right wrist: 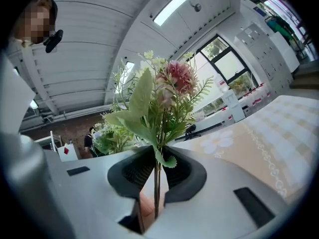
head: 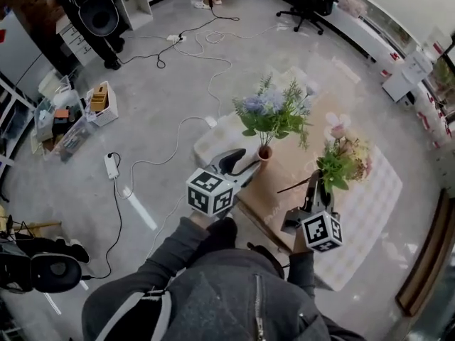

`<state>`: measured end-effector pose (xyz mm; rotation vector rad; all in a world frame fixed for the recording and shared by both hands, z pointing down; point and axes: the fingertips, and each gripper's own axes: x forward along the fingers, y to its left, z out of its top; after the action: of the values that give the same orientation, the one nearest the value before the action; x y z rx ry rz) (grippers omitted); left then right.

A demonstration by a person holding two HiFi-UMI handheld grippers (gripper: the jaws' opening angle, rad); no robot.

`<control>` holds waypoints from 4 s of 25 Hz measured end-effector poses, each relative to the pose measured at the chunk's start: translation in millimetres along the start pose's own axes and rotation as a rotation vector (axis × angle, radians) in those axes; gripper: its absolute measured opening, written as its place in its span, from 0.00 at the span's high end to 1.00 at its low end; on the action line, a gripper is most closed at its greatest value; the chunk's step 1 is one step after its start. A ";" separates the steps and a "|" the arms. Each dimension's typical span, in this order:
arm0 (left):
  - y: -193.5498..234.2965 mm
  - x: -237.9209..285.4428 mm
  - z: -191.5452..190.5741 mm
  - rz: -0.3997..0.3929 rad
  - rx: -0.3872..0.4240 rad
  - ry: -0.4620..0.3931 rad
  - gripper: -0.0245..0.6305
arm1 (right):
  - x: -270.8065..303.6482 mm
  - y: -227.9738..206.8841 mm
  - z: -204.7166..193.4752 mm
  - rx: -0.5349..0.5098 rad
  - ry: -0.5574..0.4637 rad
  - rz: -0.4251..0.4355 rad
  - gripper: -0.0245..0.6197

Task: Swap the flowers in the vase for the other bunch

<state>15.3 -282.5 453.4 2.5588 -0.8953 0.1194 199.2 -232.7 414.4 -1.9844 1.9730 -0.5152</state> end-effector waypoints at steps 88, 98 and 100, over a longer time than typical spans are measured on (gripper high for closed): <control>-37.5 35.4 116.8 -0.256 0.092 -0.102 0.91 | -23.3 -8.4 6.0 0.038 -0.064 -0.134 0.89; -43.4 25.3 134.9 -0.264 0.075 -0.147 0.91 | -21.7 -4.5 7.0 0.043 -0.065 -0.110 0.89; -45.8 22.3 139.5 -0.262 0.074 -0.165 0.91 | -21.6 -3.9 9.9 0.052 -0.071 -0.101 0.89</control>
<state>52.8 -321.6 315.2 2.7593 -0.6133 -0.1403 207.2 -211.5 406.3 -2.0489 1.8068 -0.5072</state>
